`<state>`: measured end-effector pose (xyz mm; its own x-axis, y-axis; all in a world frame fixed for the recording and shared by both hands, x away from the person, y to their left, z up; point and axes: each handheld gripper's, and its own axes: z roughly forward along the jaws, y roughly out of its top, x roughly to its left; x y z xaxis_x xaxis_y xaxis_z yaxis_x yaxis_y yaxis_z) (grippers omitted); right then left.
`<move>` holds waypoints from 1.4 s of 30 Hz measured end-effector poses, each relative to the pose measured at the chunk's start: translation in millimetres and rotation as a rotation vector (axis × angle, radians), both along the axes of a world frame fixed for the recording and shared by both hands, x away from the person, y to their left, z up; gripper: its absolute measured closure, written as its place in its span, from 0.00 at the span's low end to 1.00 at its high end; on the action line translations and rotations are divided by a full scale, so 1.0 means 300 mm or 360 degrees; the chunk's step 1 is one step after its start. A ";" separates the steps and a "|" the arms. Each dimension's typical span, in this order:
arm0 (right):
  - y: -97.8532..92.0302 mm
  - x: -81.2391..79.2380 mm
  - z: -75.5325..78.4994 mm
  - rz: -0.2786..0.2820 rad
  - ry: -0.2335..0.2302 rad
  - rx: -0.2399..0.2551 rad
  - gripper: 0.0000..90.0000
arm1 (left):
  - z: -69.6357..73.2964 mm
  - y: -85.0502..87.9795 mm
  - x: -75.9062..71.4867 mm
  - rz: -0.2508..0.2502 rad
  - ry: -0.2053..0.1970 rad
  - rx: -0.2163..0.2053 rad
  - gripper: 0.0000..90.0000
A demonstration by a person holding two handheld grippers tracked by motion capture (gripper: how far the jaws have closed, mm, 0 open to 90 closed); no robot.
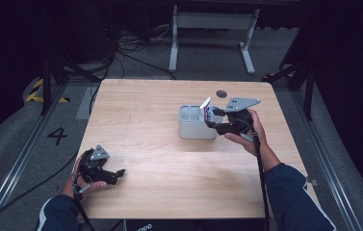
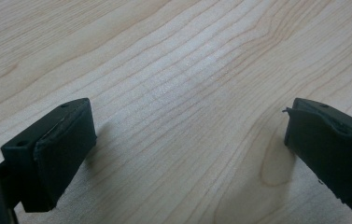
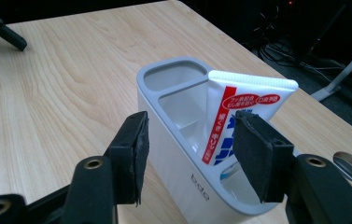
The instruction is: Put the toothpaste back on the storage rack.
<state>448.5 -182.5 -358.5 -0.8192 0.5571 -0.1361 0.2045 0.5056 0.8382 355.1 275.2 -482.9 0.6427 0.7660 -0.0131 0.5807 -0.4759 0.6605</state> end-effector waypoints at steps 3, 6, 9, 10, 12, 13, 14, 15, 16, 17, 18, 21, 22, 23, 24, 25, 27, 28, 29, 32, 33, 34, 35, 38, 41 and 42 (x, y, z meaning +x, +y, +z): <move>-0.014 -0.018 -0.002 0.0000 -0.0014 -0.0027 0.52 | 0.000 0.000 0.000 0.0000 0.0000 0.0001 0.03; -0.032 -0.037 -0.007 0.0001 -0.0020 -0.0048 0.52 | 0.000 0.000 0.000 -0.0002 0.0000 0.0001 0.03; -0.047 -0.052 -0.010 -0.0002 -0.0032 -0.0059 0.52 | 0.000 0.000 0.000 0.0001 0.0000 0.0001 0.03; -0.047 -0.052 -0.010 -0.0002 -0.0032 -0.0059 0.52 | 0.000 0.000 0.000 0.0001 0.0000 0.0001 0.03; -0.059 -0.065 -0.012 -0.0010 -0.0043 -0.0071 0.52 | 0.000 0.000 0.000 0.0003 -0.0001 0.0000 0.03; -0.066 -0.072 -0.013 -0.0011 -0.0050 -0.0079 0.52 | 0.001 0.002 0.002 -0.0004 -0.0019 0.0014 0.03; -0.071 -0.077 -0.014 -0.0013 -0.0054 -0.0083 0.52 | 0.001 0.002 0.001 -0.0005 -0.0013 0.0013 0.03; -0.075 -0.080 -0.015 -0.0015 -0.0062 -0.0091 0.52 | 0.001 0.002 0.002 -0.0006 -0.0022 0.0017 0.03; -0.082 -0.088 -0.018 -0.0019 -0.0068 -0.0104 0.52 | 0.001 0.001 0.001 -0.0004 -0.0012 0.0012 0.03; -0.088 -0.094 -0.021 -0.0023 -0.0071 -0.0109 0.52 | 0.001 0.002 0.002 -0.0007 -0.0021 0.0017 0.03; -0.094 -0.100 -0.024 -0.0023 -0.0068 -0.0111 0.52 | 0.001 0.002 0.002 -0.0007 -0.0021 0.0017 0.03; -0.110 -0.112 -0.031 -0.0037 -0.0072 -0.0132 0.52 | 0.001 0.002 0.002 -0.0005 -0.0020 0.0015 0.03; -0.118 -0.117 -0.034 -0.0045 -0.0079 -0.0143 0.52 | 0.001 0.002 0.002 -0.0007 -0.0022 0.0017 0.03; -0.124 -0.120 -0.035 -0.0046 -0.0080 -0.0144 0.51 | 0.001 0.002 0.003 -0.0008 -0.0022 0.0018 0.03; -0.134 -0.126 -0.038 -0.0054 -0.0075 -0.0138 0.51 | 0.001 0.002 0.002 -0.0007 -0.0021 0.0017 0.03; -0.143 -0.131 -0.039 -0.0062 -0.0075 -0.0145 0.51 | 0.001 0.002 0.002 -0.0005 -0.0020 0.0015 0.03; -0.156 -0.138 -0.042 -0.0077 -0.0082 -0.0150 0.51 | 0.001 0.002 0.002 -0.0007 -0.0022 0.0017 0.03; -0.164 -0.142 -0.044 -0.0078 -0.0078 -0.0147 0.51 | 0.001 0.002 0.002 -0.0005 -0.0021 0.0016 0.03; -0.172 -0.146 -0.046 -0.0081 -0.0072 -0.0146 0.51 | 0.001 0.002 0.002 -0.0003 -0.0022 0.0017 0.03; -0.189 -0.154 -0.053 -0.0090 -0.0072 -0.0155 0.50 | 0.001 0.002 0.001 -0.0002 -0.0023 0.0019 0.03; -0.204 -0.161 -0.060 -0.0099 -0.0069 -0.0156 0.50 | 0.002 0.003 0.002 -0.0008 -0.0026 0.0024 0.03; -0.212 -0.165 -0.064 -0.0104 -0.0065 -0.0156 0.50 | 0.002 0.003 0.000 -0.0004 -0.0016 0.0020 0.03; -0.219 -0.169 -0.069 -0.0109 -0.0068 -0.0161 0.49 | 0.002 0.003 0.001 -0.0006 -0.0019 0.0022 0.03; -0.234 -0.177 -0.079 -0.0127 -0.0067 -0.0182 0.49 | 0.002 0.003 0.001 -0.0007 -0.0021 0.0022 0.03; -0.264 -0.192 -0.098 -0.0145 -0.0064 -0.0212 0.48 | 0.002 0.003 0.001 -0.0005 -0.0017 0.0020 0.03; -0.264 -0.192 -0.098 -0.0145 -0.0064 -0.0212 0.48 | 0.002 0.003 0.001 -0.0005 -0.0017 0.0020 0.03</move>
